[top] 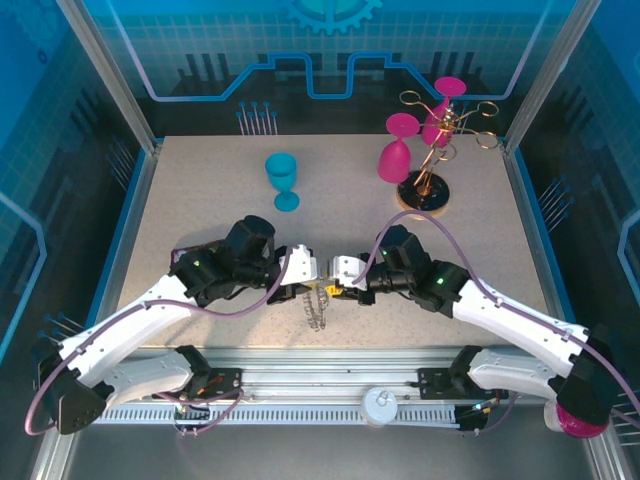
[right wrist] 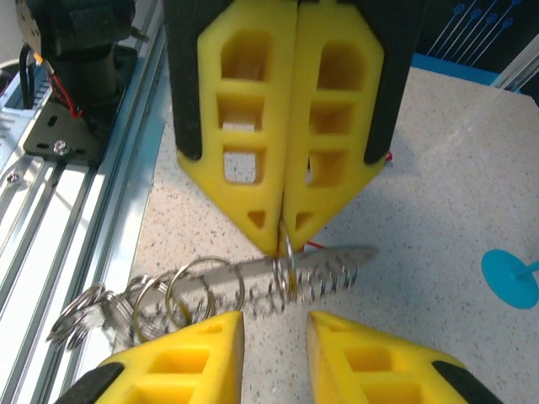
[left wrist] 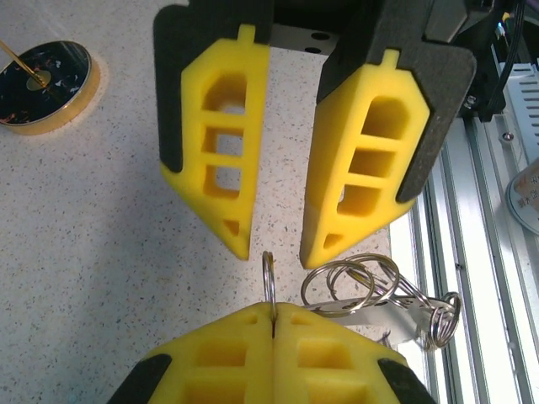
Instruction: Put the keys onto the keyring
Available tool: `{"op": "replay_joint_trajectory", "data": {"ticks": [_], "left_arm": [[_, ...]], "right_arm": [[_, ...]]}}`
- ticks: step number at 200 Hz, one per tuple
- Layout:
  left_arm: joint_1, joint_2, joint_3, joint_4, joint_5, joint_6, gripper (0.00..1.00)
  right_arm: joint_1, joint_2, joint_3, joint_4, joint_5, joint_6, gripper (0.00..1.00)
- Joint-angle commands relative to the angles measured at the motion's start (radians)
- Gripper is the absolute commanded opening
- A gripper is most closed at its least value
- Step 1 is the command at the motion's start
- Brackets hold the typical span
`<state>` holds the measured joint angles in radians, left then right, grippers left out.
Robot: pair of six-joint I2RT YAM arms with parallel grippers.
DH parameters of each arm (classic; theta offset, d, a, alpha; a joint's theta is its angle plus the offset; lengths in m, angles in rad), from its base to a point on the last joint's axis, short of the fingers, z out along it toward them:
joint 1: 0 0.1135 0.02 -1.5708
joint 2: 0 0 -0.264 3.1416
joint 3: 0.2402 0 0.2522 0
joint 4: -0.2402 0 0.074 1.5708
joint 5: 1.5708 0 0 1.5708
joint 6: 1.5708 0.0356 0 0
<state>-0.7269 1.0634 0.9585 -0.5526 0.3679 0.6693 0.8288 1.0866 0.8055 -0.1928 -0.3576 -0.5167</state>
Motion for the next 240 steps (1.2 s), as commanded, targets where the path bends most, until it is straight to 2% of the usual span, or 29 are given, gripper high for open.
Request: {"op": "replay_joint_trajectory", "data": {"ticks": [1, 34, 85, 113, 133, 142, 193, 240], "left_arm": [[-0.009, 0.016, 0.044, -0.038, 0.037, 0.042, 0.00], [-0.010, 0.024, 0.053, -0.041, 0.041, 0.047, 0.00], [-0.012, 0.023, 0.064, -0.034, 0.055, 0.033, 0.00], [-0.010, 0.003, 0.060, -0.005, 0.044, 0.004, 0.00], [-0.008, -0.034, 0.016, 0.044, 0.006, -0.029, 0.25], [-0.005, -0.065, -0.020, 0.078, -0.004, -0.047, 0.29], [0.006, -0.243, -0.241, 0.329, -0.004, -0.239, 0.31], [0.006, -0.229, -0.328, 0.523, 0.088, -0.365, 0.32]], "right_arm": [[0.017, 0.013, 0.012, 0.080, -0.034, 0.030, 0.25], [0.021, 0.020, 0.011, 0.091, -0.051, 0.035, 0.18], [0.022, 0.026, -0.001, 0.093, -0.072, 0.035, 0.00], [0.017, 0.011, -0.019, 0.115, -0.092, 0.048, 0.00], [-0.015, -0.028, -0.074, 0.208, -0.131, 0.110, 0.00], [-0.037, -0.048, -0.104, 0.261, -0.158, 0.150, 0.00], [-0.111, -0.114, -0.202, 0.434, -0.280, 0.312, 0.00], [-0.113, -0.106, -0.227, 0.561, -0.347, 0.385, 0.00]]}}
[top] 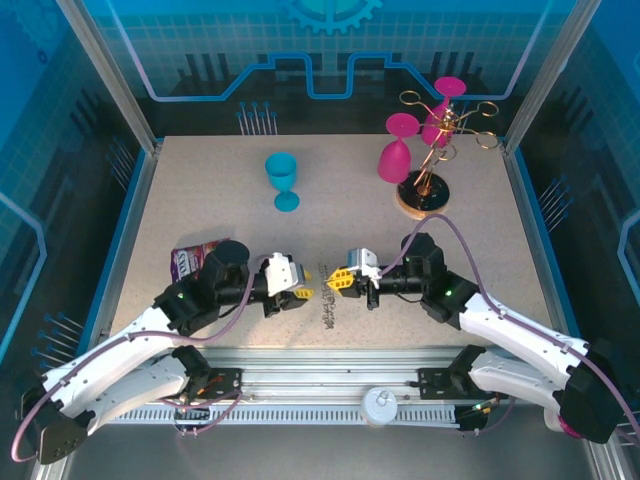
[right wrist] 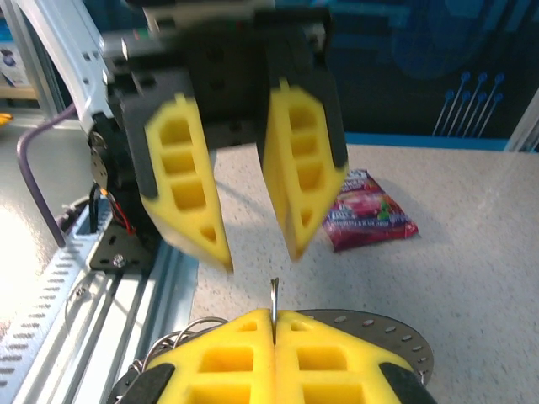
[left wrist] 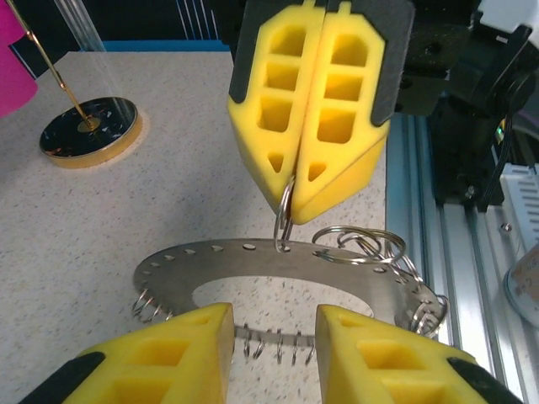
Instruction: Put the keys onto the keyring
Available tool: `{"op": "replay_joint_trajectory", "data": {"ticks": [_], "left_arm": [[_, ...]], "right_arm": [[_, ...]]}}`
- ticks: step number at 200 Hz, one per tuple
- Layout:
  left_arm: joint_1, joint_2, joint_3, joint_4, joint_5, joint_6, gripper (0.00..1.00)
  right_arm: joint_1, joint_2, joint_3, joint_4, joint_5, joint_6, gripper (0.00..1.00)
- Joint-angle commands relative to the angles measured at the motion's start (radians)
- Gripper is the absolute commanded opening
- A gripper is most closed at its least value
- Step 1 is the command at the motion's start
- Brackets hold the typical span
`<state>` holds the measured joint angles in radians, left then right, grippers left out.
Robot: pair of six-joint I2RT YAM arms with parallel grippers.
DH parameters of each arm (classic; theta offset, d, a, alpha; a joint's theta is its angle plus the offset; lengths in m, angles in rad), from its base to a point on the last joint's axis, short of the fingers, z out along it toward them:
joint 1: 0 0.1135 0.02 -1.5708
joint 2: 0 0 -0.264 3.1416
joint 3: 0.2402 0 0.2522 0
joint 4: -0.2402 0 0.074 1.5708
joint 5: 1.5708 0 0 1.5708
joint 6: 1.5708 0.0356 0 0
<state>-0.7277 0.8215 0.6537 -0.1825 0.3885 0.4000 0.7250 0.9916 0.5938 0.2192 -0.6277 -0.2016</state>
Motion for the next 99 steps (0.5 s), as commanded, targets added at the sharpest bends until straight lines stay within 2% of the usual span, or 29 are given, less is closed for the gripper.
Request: {"op": "replay_joint_trajectory", "data": {"ticks": [1, 30, 99], "left_arm": [[0.007, 0.014, -0.023, 0.156, 0.069, -0.097, 0.32], [0.005, 0.033, -0.039, 0.213, 0.119, -0.118, 0.32], [0.006, 0.034, -0.058, 0.270, 0.131, -0.131, 0.31]], "right_arm": [[-0.010, -0.010, -0.016, 0.151, -0.078, 0.071, 0.00], [-0.009, -0.004, -0.016, 0.179, -0.084, 0.094, 0.00], [0.010, 0.013, 0.003, 0.143, -0.080, 0.077, 0.00]]}}
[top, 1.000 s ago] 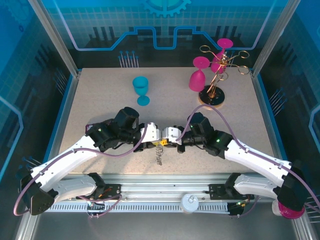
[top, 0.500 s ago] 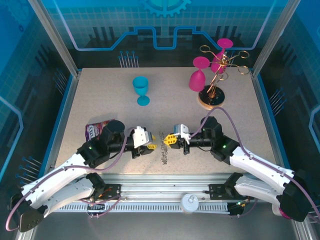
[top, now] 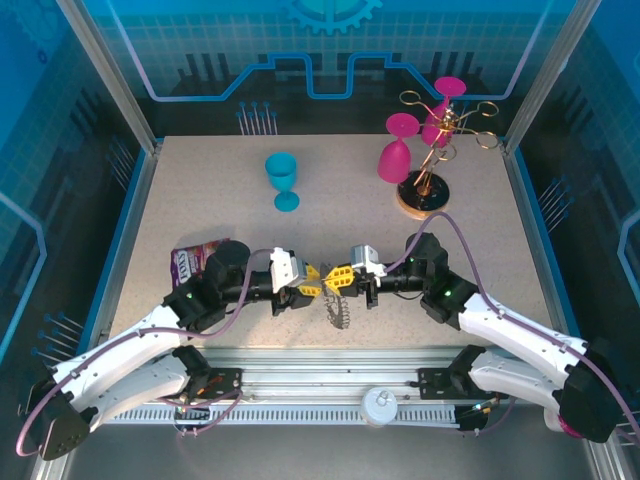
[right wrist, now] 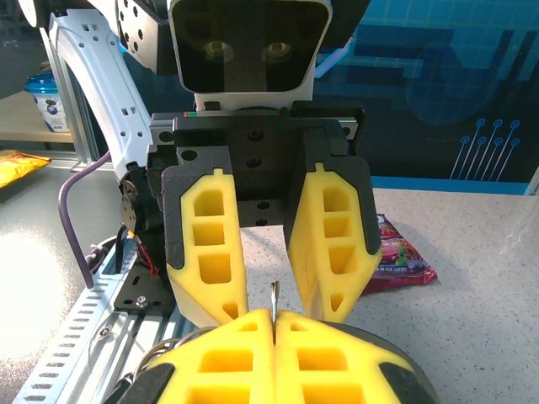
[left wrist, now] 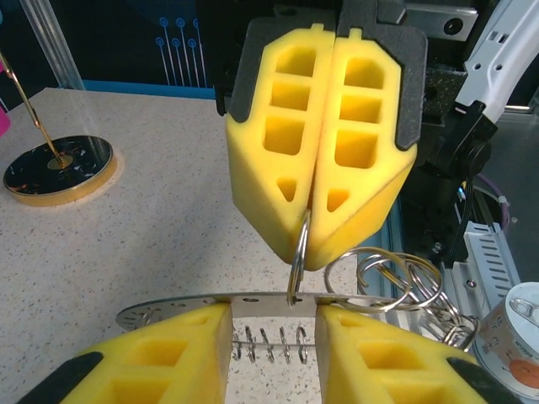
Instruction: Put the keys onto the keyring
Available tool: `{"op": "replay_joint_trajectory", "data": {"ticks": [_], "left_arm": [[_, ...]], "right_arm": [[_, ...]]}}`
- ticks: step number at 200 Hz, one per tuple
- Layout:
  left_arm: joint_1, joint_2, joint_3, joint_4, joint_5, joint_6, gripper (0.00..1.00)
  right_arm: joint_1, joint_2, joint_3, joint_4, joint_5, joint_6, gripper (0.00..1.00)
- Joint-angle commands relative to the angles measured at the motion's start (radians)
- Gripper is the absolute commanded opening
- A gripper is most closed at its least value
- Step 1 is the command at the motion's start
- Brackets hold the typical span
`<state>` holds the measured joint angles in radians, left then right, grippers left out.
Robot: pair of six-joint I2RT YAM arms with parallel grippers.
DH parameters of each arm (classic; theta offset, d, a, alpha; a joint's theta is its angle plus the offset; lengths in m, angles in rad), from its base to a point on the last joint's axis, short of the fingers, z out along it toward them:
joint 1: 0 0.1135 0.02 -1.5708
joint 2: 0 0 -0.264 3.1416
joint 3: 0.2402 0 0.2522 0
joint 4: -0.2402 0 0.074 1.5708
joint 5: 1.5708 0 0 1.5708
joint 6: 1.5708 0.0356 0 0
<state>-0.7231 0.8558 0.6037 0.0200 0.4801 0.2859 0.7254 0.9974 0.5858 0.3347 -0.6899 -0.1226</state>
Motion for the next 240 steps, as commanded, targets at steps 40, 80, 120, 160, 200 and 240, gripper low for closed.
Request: {"op": "replay_joint_trajectory", "data": {"ticks": [40, 80, 120, 160, 200, 240], "left_arm": [[0.002, -0.001, -0.007, 0.070, 0.055, -0.012, 0.24], [0.001, 0.000, -0.002, 0.043, 0.059, 0.005, 0.02], [0.000, -0.008, 0.045, -0.067, -0.002, 0.086, 0.00], [-0.005, 0.083, 0.228, -0.416, -0.080, 0.255, 0.00], [-0.015, 0.206, 0.384, -0.635, -0.123, 0.370, 0.00], [-0.022, 0.243, 0.428, -0.645, -0.106, 0.405, 0.00]], "right_arm": [[0.028, 0.010, 0.023, -0.026, 0.014, -0.041, 0.00], [0.034, 0.011, 0.023, -0.010, 0.008, -0.029, 0.00], [0.034, -0.039, 0.047, -0.253, 0.152, -0.168, 0.12], [0.044, -0.058, 0.151, -0.581, 0.332, -0.388, 0.29], [0.072, -0.008, 0.185, -0.544, 0.316, -0.395, 0.27], [0.102, 0.047, 0.189, -0.450, 0.280, -0.354, 0.24]]}}
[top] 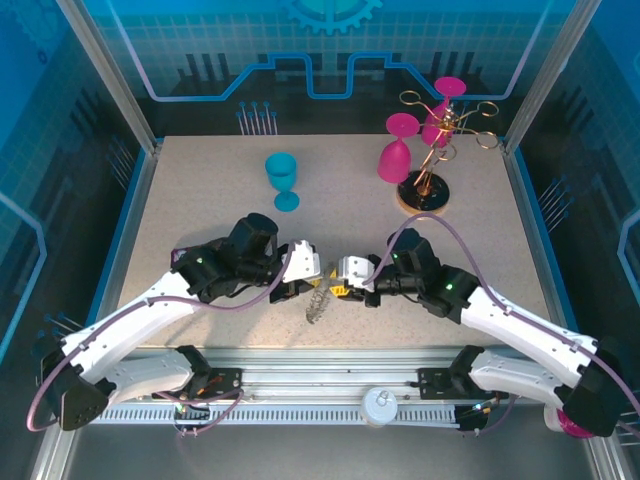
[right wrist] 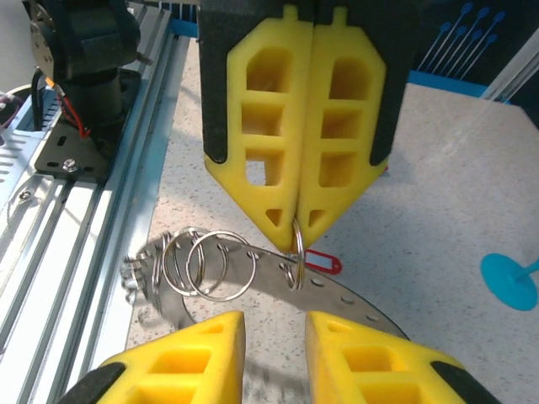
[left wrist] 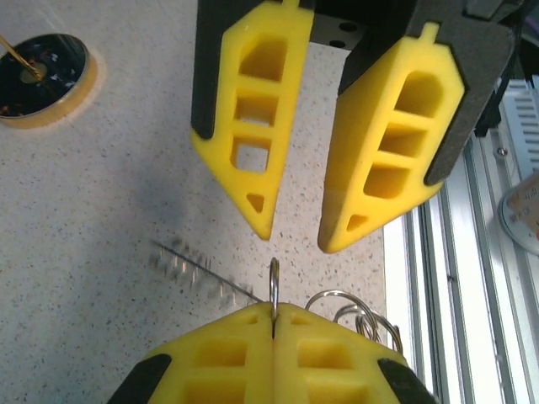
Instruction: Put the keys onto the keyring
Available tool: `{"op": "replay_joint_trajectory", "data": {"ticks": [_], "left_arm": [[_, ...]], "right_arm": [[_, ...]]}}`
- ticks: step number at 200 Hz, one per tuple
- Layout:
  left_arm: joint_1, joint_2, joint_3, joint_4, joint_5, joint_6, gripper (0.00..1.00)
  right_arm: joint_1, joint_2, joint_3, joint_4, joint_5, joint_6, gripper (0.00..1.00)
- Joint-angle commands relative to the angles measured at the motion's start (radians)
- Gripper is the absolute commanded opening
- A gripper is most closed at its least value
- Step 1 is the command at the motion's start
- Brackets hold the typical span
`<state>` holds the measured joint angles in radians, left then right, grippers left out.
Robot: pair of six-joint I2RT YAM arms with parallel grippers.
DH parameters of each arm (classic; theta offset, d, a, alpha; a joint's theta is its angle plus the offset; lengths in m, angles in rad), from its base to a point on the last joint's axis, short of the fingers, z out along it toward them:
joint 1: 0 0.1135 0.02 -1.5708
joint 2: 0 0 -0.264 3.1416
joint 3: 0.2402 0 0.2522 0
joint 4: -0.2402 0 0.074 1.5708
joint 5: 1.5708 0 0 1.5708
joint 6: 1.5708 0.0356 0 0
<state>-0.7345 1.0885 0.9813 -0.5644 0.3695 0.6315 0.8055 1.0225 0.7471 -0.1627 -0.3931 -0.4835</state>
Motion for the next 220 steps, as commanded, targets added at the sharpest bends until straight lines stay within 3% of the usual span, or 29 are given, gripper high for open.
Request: {"op": "replay_joint_trajectory", "data": {"ticks": [1, 75, 151, 180, 195, 220], "left_arm": [[-0.011, 0.011, 0.052, -0.061, 0.005, 0.060, 0.00], [-0.016, 0.023, 0.068, -0.068, 0.042, 0.083, 0.00], [-0.018, 0.011, 0.071, -0.028, 0.066, 0.054, 0.00], [-0.016, -0.008, 0.059, -0.017, 0.055, 0.047, 0.00], [0.002, -0.042, 0.003, 0.042, 0.024, 0.012, 0.27], [0.079, -0.143, -0.145, 0.188, 0.067, -0.075, 0.35]], "right_arm": [[0.023, 0.023, 0.028, 0.050, -0.016, 0.007, 0.24], [0.034, 0.058, 0.008, 0.153, -0.045, 0.057, 0.21], [0.035, 0.066, -0.020, 0.189, -0.074, 0.080, 0.00], [0.026, 0.042, -0.029, 0.184, -0.077, 0.085, 0.00], [0.005, 0.014, -0.053, 0.220, -0.105, 0.116, 0.00], [-0.034, -0.027, -0.093, 0.277, -0.159, 0.179, 0.00]]}}
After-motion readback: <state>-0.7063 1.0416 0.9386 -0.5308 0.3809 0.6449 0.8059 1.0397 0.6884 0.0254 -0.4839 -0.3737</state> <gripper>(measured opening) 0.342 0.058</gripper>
